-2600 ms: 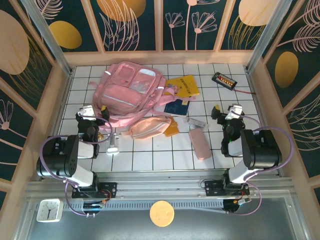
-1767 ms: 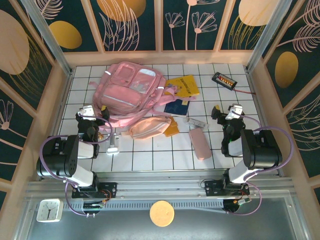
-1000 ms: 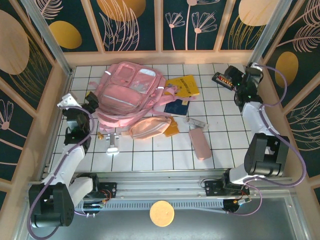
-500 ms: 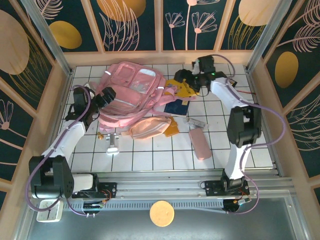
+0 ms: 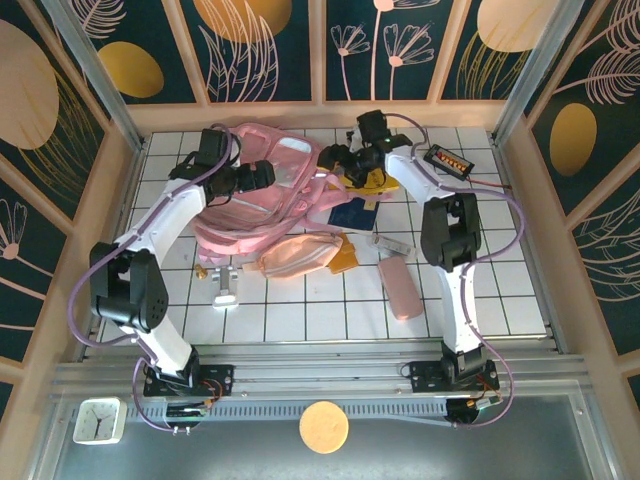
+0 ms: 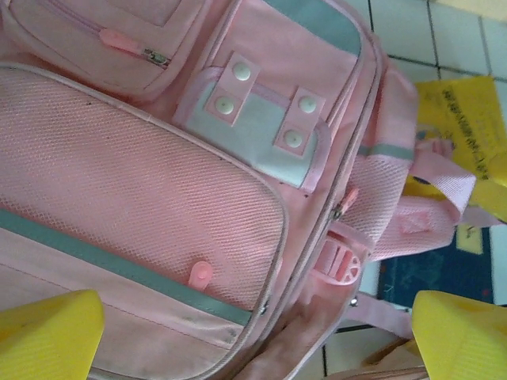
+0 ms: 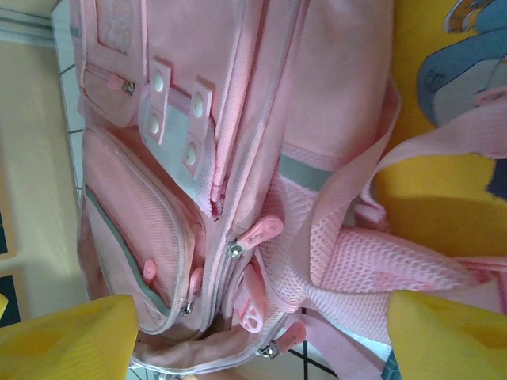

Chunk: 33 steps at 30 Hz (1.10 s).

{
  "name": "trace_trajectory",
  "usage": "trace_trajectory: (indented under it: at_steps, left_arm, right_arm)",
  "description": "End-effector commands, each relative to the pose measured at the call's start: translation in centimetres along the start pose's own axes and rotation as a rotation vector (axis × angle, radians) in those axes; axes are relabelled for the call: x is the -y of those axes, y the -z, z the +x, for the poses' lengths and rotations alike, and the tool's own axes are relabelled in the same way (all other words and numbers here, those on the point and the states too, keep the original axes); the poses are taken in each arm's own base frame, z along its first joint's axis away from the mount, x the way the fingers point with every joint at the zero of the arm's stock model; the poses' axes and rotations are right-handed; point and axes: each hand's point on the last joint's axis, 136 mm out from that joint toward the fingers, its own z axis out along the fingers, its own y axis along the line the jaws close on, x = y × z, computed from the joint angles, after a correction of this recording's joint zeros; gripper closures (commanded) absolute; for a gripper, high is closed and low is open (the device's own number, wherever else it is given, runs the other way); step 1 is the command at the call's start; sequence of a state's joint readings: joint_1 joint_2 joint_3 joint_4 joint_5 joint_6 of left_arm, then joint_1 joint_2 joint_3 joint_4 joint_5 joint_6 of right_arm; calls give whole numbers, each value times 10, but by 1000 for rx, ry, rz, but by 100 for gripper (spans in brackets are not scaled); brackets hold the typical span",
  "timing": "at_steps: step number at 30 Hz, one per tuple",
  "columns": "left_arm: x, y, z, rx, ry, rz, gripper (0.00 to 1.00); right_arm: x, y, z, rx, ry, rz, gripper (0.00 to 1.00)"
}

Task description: Pack the student bag

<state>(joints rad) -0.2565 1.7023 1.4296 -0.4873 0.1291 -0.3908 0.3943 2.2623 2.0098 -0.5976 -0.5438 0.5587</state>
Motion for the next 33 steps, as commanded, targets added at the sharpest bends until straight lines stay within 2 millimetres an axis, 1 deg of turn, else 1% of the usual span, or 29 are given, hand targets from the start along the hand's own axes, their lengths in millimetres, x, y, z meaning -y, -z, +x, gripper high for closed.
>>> trace_trajectory:
  at_steps: [1, 3, 6, 9, 11, 13, 14, 16, 21, 23, 26, 29, 33]
  left_arm:
    - [-13, -8, 30, -135, -191, -119, 1]
    - [-15, -7, 39, -162, -275, -145, 1]
    - [-26, -6, 57, -203, -358, -173, 1]
    - [-41, 4, 68, -205, -412, -228, 1]
    - [-48, 8, 73, -202, -422, -254, 1]
    - [-48, 10, 76, -192, -414, -244, 1]
    - [-48, 11, 75, -181, -404, -248, 1]
    - [-48, 12, 75, -169, -388, -251, 1]
    - [-47, 21, 73, -147, -373, -250, 1]
    - [-48, 26, 73, -141, -376, -252, 1]
    - [-48, 32, 71, -130, -381, -258, 1]
    - [-46, 39, 70, -118, -393, -250, 1]
    - [-46, 43, 73, -119, -408, -245, 1]
  right_arm:
    - [-10, -4, 26, -40, -26, 66, 20]
    - [-13, -2, 39, -30, -6, 89, 22]
    - [-11, 2, 56, -40, -30, 94, 26]
    - [-14, 1, 78, -88, -63, 76, 27]
    - [-21, -4, 95, -129, -64, 64, 27]
    - [-20, -11, 103, -157, -87, 46, 28]
    - [-25, -19, 110, -175, -85, 31, 29]
    - [-26, -31, 111, -191, -101, 13, 31]
    - [-27, -57, 97, -183, -128, 5, 34]
    - [-25, -65, 93, -181, -144, 7, 36]
    - [-19, -74, 93, -191, -179, 13, 43]
    - [-11, -76, 98, -201, -210, 43, 47]
    - [-2, -66, 98, -178, -216, 115, 46]
